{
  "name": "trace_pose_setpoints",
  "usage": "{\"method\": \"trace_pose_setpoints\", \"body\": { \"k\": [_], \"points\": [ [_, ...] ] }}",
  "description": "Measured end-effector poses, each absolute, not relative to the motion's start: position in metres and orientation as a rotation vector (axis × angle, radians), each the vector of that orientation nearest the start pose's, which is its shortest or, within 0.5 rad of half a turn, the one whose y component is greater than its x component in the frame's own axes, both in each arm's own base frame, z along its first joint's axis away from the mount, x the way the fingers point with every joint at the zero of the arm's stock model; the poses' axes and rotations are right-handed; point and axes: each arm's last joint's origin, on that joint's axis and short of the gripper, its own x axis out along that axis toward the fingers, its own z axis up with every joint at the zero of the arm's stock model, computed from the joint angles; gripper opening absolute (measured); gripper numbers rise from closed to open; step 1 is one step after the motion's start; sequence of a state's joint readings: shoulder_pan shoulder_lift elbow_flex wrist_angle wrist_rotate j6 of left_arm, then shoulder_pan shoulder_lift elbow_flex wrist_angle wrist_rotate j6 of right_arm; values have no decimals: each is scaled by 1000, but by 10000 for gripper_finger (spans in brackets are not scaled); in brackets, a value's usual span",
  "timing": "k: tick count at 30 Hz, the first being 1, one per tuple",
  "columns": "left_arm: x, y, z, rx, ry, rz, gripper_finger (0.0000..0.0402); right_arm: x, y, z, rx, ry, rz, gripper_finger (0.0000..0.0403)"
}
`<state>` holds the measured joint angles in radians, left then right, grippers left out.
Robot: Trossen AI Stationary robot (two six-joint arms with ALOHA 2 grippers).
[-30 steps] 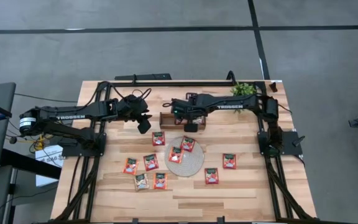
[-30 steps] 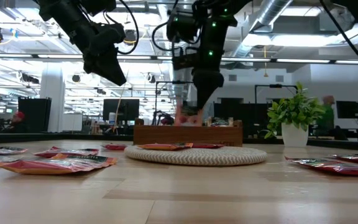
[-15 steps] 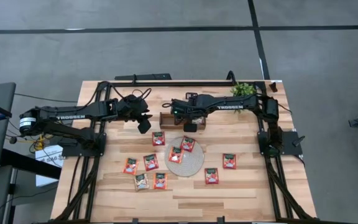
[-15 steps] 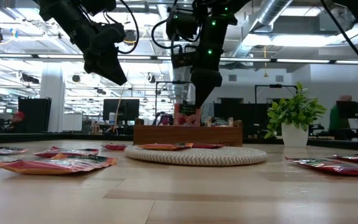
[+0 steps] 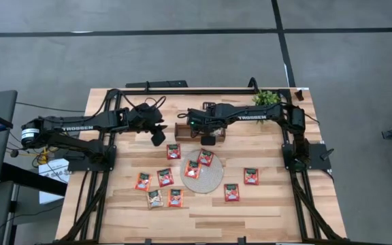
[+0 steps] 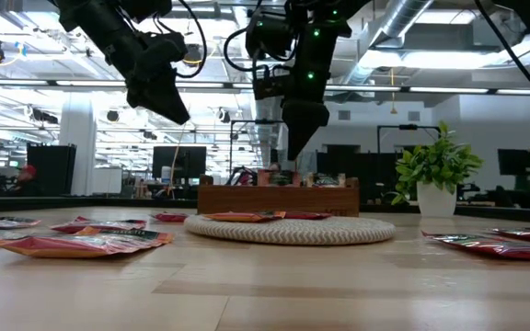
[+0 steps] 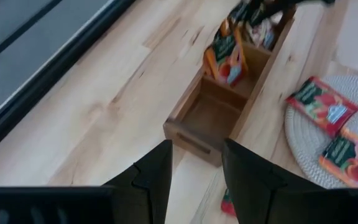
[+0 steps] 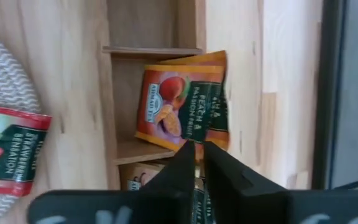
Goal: Pick & Place Tea
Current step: Put the orange tea bag into the middle section of the wooden organizer
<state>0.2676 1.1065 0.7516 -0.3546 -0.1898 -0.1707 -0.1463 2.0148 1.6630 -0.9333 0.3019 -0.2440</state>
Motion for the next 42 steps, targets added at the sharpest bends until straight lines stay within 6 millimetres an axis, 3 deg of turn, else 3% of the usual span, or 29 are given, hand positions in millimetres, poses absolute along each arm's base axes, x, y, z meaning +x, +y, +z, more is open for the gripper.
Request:
{"method": "trace_pose_setpoints", "body": {
  "k": [7, 17, 25, 30, 33, 42],
  "points": [
    [216, 63, 243, -204, 557, 431, 131, 405, -68, 222, -295, 1332, -223, 86],
    [170, 50, 247, -226, 424, 424, 131, 404, -59, 226, -285, 1345, -219, 91],
    [137, 40, 225, -318, 352, 401, 131, 413, -17, 253, -370, 1278, -105, 91],
    [126, 37, 219, -323, 315, 383, 131, 421, 21, 269, -280, 1153, 127, 91],
    [121, 35, 218, -313, 312, 381, 131, 424, 38, 271, -254, 1103, 150, 91],
    [116, 33, 214, -282, 369, 350, 131, 428, 45, 268, -74, 1088, 96, 91]
  ]
}}
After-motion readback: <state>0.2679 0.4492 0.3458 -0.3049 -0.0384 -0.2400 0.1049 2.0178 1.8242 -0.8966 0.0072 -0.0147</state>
